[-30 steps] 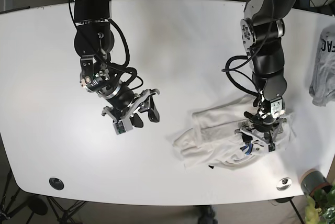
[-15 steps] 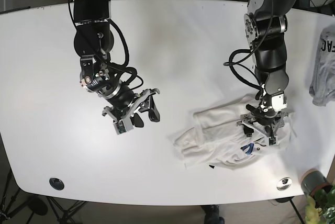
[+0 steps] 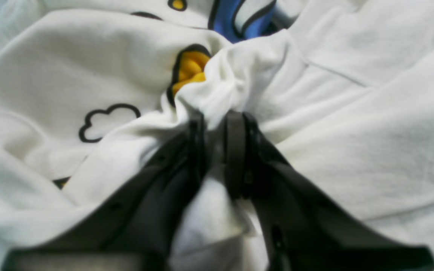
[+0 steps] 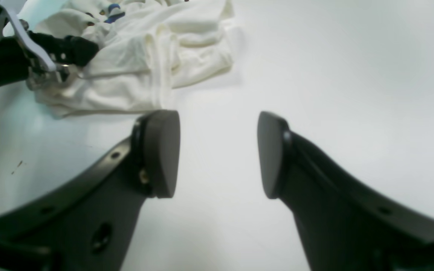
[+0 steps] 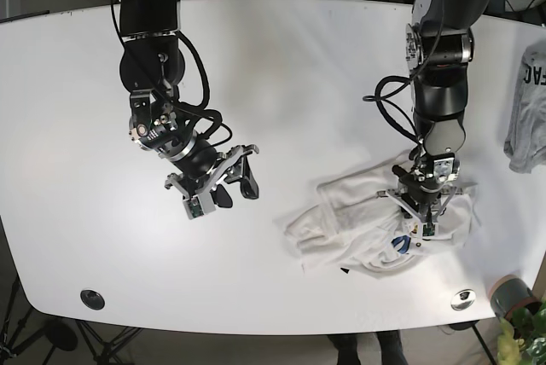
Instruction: Fold the T-shirt properly
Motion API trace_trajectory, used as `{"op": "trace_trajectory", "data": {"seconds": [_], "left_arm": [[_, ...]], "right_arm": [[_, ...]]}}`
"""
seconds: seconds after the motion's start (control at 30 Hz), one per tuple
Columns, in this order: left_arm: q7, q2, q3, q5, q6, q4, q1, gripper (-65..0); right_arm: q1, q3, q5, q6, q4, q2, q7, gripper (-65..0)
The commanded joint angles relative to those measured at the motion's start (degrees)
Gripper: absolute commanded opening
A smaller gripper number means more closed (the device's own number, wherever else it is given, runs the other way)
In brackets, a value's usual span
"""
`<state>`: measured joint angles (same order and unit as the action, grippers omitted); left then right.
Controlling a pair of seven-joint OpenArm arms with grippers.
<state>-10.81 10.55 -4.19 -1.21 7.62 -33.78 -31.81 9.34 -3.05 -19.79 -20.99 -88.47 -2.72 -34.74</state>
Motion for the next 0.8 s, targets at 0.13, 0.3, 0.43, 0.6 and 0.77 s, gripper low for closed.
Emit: {"op": "trace_trajectory", "data": {"seconds": [0.13,0.3,0.43,0.6,0.77], "left_arm": [[-1.8,-3.1,5.1,-0.3,5.0,-9.8,5.0,-65.0],[-3.5,-4.3,10.3,-0.4,5.5,-20.8,11.6,-65.0],[-6.2,-6.1,16.0,0.0,5.7,-24.7,13.8,-65.0],[-9.5,-7.4,19.8,-0.3,5.8,-33.4,19.8,-65.0],[-13.4,-7.2,22.8,-0.1,5.8,-41.3,24.6,-65.0]], "right_arm": [[1.2,4.2,-1.0,-0.41,-2.9,-0.5,1.6,-33.8],[1.1,8.5,-1.0,-0.41,-5.1,-0.6,1.3,-33.8],[1.7,11.6,-1.0,-0.41,-5.5,-1.7,0.0,-33.8],[1.5,13.5,-1.5,-0.41,-7.2,-3.2,-2.0,-33.8],[1.2,15.3,-7.3,-0.41,-6.3,-3.9,-2.3,-33.8]]}}
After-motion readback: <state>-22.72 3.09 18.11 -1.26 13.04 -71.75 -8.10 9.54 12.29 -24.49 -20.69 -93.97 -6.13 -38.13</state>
